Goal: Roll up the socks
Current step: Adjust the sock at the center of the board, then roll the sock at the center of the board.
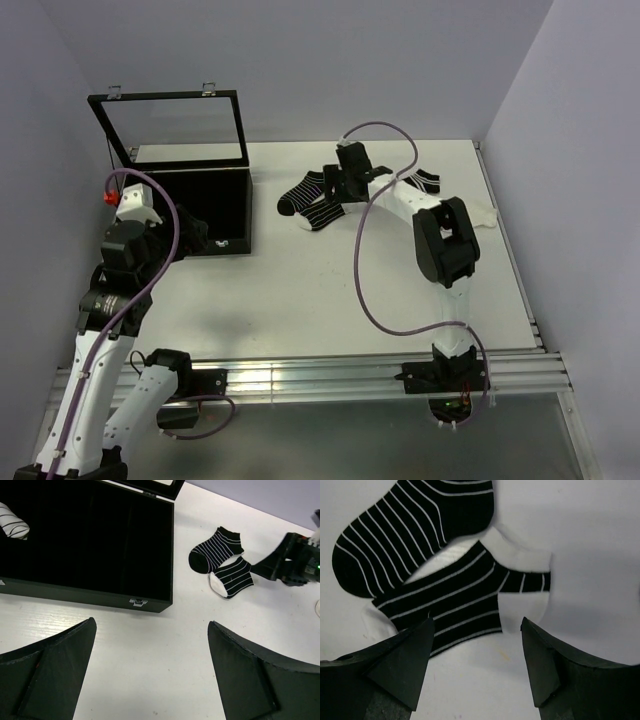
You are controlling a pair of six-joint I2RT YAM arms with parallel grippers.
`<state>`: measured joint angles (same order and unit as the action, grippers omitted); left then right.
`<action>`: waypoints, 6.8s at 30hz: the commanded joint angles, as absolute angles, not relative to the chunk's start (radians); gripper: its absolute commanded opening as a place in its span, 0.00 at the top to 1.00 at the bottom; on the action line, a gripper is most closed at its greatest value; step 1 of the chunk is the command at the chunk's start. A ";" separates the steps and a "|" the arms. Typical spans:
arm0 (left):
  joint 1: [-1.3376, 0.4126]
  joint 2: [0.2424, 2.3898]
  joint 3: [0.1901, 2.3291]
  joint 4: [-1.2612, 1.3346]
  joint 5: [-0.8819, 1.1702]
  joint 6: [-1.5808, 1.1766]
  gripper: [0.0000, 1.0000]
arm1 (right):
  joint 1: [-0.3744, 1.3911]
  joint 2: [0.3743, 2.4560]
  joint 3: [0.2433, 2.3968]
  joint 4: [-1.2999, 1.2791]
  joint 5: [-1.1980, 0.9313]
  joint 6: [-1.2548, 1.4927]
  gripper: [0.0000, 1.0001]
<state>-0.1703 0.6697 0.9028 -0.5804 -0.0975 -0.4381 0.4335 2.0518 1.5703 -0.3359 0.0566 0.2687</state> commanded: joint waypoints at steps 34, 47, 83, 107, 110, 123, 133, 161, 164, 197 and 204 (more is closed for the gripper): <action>-0.239 0.687 0.864 -0.433 -0.014 -0.468 0.03 | 0.750 1.399 0.903 -0.297 -0.026 0.413 0.25; -0.239 0.698 0.851 -0.434 -0.046 -0.486 0.03 | 0.753 1.777 1.275 -0.330 -0.254 0.011 0.31; -0.239 0.808 0.792 -0.353 0.054 -0.574 0.01 | 0.414 1.482 0.795 -0.092 -0.002 0.449 0.30; -0.239 0.836 0.770 -0.318 0.067 -0.592 0.01 | 0.689 1.482 0.721 0.008 -0.095 0.717 0.32; -0.239 0.833 0.755 -0.305 0.066 -0.598 0.00 | 0.750 1.493 0.788 -0.046 -0.048 0.622 0.32; -0.239 0.854 0.724 -0.262 0.069 -0.595 0.01 | 0.818 1.534 0.913 -0.208 -0.078 0.272 0.34; -0.239 0.848 0.719 -0.268 0.046 -0.578 0.01 | 0.818 1.738 1.035 -0.230 -0.195 0.301 0.34; -0.238 0.856 0.718 -0.268 0.035 -0.584 0.01 | 0.922 1.660 1.029 -0.091 0.090 -0.032 0.43; -0.236 0.854 0.716 -0.267 0.032 -0.584 0.01 | 0.943 1.677 1.031 -0.098 0.104 -0.067 0.43; -0.236 0.853 0.715 -0.267 0.037 -0.583 0.02 | 1.025 1.853 1.058 -0.143 0.169 -0.193 0.50; -0.236 0.856 0.713 -0.261 0.043 -0.586 0.02 | 1.040 1.899 1.058 -0.144 0.227 -0.183 0.71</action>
